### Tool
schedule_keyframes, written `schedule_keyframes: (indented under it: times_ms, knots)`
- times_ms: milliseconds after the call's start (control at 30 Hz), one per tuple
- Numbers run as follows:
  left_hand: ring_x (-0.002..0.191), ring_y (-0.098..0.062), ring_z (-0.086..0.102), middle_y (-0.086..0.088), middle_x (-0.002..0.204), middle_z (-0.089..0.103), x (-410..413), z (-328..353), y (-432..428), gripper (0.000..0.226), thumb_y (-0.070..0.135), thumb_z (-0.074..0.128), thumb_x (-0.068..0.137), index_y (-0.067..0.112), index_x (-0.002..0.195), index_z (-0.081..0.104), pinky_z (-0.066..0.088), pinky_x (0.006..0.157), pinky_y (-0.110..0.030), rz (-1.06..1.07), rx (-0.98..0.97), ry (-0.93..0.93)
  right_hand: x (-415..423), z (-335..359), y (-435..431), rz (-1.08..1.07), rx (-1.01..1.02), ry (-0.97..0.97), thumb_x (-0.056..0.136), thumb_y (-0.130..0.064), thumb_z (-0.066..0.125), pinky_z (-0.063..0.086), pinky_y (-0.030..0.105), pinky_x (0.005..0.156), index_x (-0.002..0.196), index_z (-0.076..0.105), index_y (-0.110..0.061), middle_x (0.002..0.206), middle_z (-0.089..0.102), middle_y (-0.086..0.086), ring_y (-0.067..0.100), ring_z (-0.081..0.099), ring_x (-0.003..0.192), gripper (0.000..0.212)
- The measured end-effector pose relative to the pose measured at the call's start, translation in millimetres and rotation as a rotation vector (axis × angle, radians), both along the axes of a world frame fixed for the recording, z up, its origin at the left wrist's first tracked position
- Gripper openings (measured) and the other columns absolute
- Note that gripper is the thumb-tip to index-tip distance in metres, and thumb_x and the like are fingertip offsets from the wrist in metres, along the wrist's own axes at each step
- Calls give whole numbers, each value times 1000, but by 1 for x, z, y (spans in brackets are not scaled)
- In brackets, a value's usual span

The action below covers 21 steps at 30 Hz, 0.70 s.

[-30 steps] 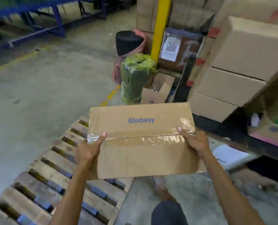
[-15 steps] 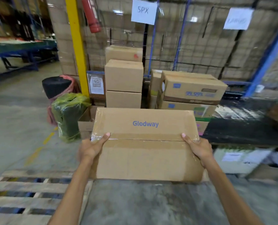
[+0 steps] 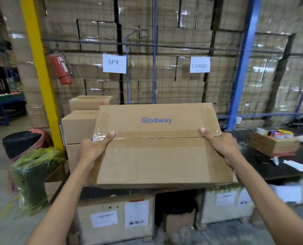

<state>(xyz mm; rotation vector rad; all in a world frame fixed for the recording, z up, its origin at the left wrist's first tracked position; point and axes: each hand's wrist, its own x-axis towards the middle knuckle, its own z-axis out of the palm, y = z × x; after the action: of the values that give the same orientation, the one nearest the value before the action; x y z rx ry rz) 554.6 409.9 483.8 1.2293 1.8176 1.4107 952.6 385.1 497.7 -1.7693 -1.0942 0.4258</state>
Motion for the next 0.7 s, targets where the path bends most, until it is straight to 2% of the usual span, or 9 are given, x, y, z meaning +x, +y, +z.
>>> schedule_keyframes:
  times_ms: [133, 233, 300, 333, 400, 500, 567, 633, 700]
  knots:
    - [92, -29, 66, -2, 98, 73, 18, 49, 65, 90, 93, 69, 48, 17, 95, 74, 52, 80, -38, -13, 60, 21, 22, 38, 65, 48, 69, 40, 63, -87, 66, 51, 42, 89, 94, 60, -21, 105, 63, 4, 29, 60, 100, 73]
    - [102, -31, 66, -1, 107, 72, 26, 79, 128, 106, 101, 62, 38, 19, 103, 74, 53, 87, -40, -10, 81, 44, 33, 67, 131, 86, 121, 85, 55, -90, 69, 54, 44, 93, 102, 67, -20, 107, 68, 2, 28, 64, 100, 84]
    - [107, -28, 66, 1, 113, 72, 27, 94, 174, 112, 104, 62, 30, 22, 106, 75, 53, 96, -41, -29, 90, 29, 40, 84, 173, 115, 132, 107, 58, -85, 72, 54, 42, 92, 105, 66, -20, 107, 67, 3, 27, 64, 99, 80]
    - [106, -27, 67, 2, 114, 73, 33, 102, 197, 110, 102, 65, 30, 21, 104, 74, 53, 99, -42, -47, 91, 7, 44, 92, 198, 138, 133, 121, 61, -82, 74, 54, 41, 91, 105, 66, -20, 107, 67, 3, 26, 64, 99, 77]
    - [98, -26, 67, -1, 111, 71, 43, 117, 232, 89, 89, 75, 50, 13, 95, 68, 54, 94, -38, -94, 120, -15, 55, 108, 240, 172, 128, 133, 60, -79, 77, 55, 43, 93, 108, 66, -18, 109, 69, 4, 26, 66, 99, 78]
    - [78, -22, 64, -10, 105, 67, 56, 138, 283, 67, 59, 77, 81, 3, 115, 63, 51, 65, -33, -149, 111, -77, 76, 128, 294, 215, 42, 182, 60, -74, 81, 57, 44, 84, 122, 60, -11, 112, 70, 8, 29, 68, 97, 91]
    - [73, -18, 63, -8, 99, 69, 57, 146, 308, 64, 50, 77, 85, 3, 126, 62, 48, 58, -32, -179, 72, -102, 89, 139, 321, 274, -26, 177, 70, -64, 81, 56, 40, 76, 122, 58, -11, 109, 70, 9, 27, 68, 96, 78]
    - [75, -20, 64, -7, 100, 71, 57, 149, 339, 56, 47, 77, 85, 9, 123, 64, 51, 61, -32, -197, 61, -118, 103, 148, 350, 326, -67, 155, 78, -56, 79, 55, 38, 76, 120, 63, -12, 108, 72, 8, 25, 69, 95, 63]
    - [70, -20, 68, -7, 96, 71, 64, 148, 366, 49, 47, 77, 85, 13, 118, 65, 55, 53, -30, -195, 38, -124, 119, 151, 382, 376, -61, 154, 83, -51, 77, 54, 34, 73, 115, 67, -15, 106, 73, 6, 20, 69, 88, 49]
